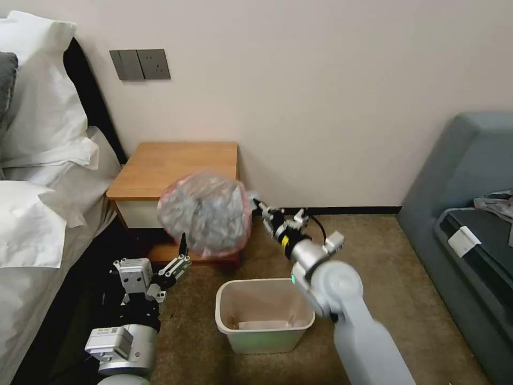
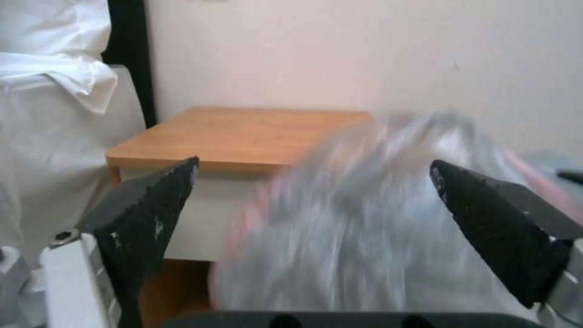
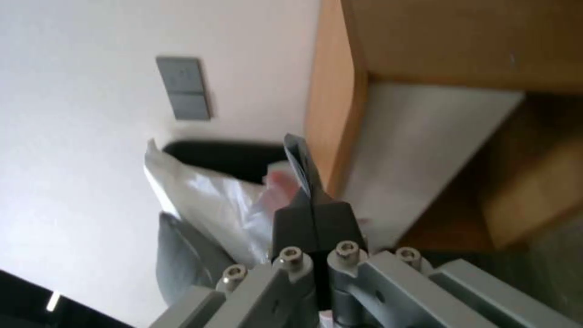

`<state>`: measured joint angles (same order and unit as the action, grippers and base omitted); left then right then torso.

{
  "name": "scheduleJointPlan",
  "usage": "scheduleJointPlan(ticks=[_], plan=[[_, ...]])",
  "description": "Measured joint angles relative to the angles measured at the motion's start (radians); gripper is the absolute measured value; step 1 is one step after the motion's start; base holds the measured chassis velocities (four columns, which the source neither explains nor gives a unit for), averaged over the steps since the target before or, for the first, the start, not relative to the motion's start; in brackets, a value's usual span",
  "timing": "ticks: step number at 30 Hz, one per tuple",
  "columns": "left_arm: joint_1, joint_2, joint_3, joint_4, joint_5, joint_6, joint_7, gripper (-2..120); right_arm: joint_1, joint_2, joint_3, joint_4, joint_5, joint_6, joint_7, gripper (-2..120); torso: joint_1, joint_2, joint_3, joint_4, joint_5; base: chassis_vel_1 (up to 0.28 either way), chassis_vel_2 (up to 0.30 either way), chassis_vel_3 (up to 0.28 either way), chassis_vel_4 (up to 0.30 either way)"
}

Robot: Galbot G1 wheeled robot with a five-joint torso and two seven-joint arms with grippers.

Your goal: Pick up the garbage bag from the table and place it over the trash can.

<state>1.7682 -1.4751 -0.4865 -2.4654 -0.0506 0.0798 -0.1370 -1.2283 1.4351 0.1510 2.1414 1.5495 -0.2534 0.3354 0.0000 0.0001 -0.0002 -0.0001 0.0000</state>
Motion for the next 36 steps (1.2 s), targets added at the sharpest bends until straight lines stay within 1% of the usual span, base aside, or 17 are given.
scheduleJointPlan(ticks=[2, 3, 6, 8, 11, 12, 15, 19, 21, 25, 34, 36], plan=[[-0.001, 0.002, 0.003, 0.000, 0.000, -0.002, 0.001, 100, -0.046, -0.001, -0.026, 0.057, -0.024, 0.005, 0.032, 0, 0.000, 0.000, 0.000, 0.0001, 0.0000, 0.000, 0.000, 0.000, 0.000], [-0.001, 0.002, 0.003, 0.000, 0.000, -0.002, 0.001, 100, -0.046, -0.001, -0.026, 0.057, -0.024, 0.005, 0.032, 0, 0.000, 0.000, 0.000, 0.0001, 0.0000, 0.000, 0.000, 0.000, 0.000], [0.002, 0.003, 0.002, 0.000, -0.001, -0.010, 0.003, 100, -0.094, -0.009, -0.053, 0.116, -0.067, 0.009, 0.087, 0, 0.000, 0.000, 0.000, 0.0001, 0.0000, 0.000, 0.000, 0.000, 0.000], [0.003, 0.003, 0.000, 0.000, -0.002, -0.013, 0.003, 100, -0.111, -0.019, -0.056, 0.131, -0.088, 0.008, 0.093, 0, 0.000, 0.000, 0.000, 0.0003, 0.0000, 0.000, 0.000, 0.000, 0.000], [0.003, 0.004, -0.004, -0.001, -0.009, -0.018, 0.004, 100, -0.178, -0.066, -0.055, 0.177, -0.139, -0.002, 0.103, 0, 0.000, 0.000, 0.000, 0.0001, 0.0001, 0.000, 0.000, 0.000, 0.000], [0.003, 0.004, -0.004, -0.001, -0.009, -0.018, 0.004, 100, -0.178, -0.066, -0.055, 0.177, -0.139, -0.002, 0.103, 0, 0.000, 0.000, 0.000, 0.0001, 0.0001, 0.000, 0.000, 0.000, 0.000], [0.002, 0.001, -0.004, 0.002, -0.011, -0.023, 0.005, 100, -0.240, -0.105, -0.039, 0.220, -0.182, 0.000, 0.124, 0, 0.000, 0.000, 0.000, 0.0001, 0.0002, 0.000, 0.000, 0.000, 0.000], [0.001, -0.001, -0.003, 0.006, -0.011, -0.029, 0.006, 100, -0.265, -0.116, -0.027, 0.229, -0.210, 0.004, 0.133, 0, 0.000, 0.000, 0.000, 0.0001, 0.0001, 0.000, 0.000, 0.000, 0.000], [0.001, -0.002, -0.001, 0.012, -0.011, -0.034, 0.007, 100, -0.306, -0.137, -0.005, 0.247, -0.238, 0.008, 0.145, 0, 0.000, 0.000, 0.000, 0.0001, 0.0001, 0.000, 0.000, 0.000, 0.000], [-0.002, -0.002, -0.002, 0.023, -0.012, -0.038, 0.008, 100, -0.363, -0.164, 0.027, 0.266, -0.248, 0.013, 0.166, 0, 0.000, 0.000, 0.000, 0.0001, 0.0001, 0.000, 0.000, 0.000, 0.000], [-0.012, 0.001, -0.001, 0.045, -0.018, -0.043, 0.009, 100, -0.390, -0.161, 0.029, 0.263, -0.254, 0.029, 0.215, 0, 0.000, 0.000, 0.000, 0.0001, 0.0001, 0.000, 0.000, 0.000, 0.000], [-0.017, 0.003, -0.002, 0.062, -0.026, -0.050, 0.009, 100, -0.380, -0.159, 0.026, 0.255, -0.251, 0.029, 0.245, 0, 0.000, 0.000, 0.000, 0.0001, 0.0001, 0.000, 0.000, 0.000, 0.000]])
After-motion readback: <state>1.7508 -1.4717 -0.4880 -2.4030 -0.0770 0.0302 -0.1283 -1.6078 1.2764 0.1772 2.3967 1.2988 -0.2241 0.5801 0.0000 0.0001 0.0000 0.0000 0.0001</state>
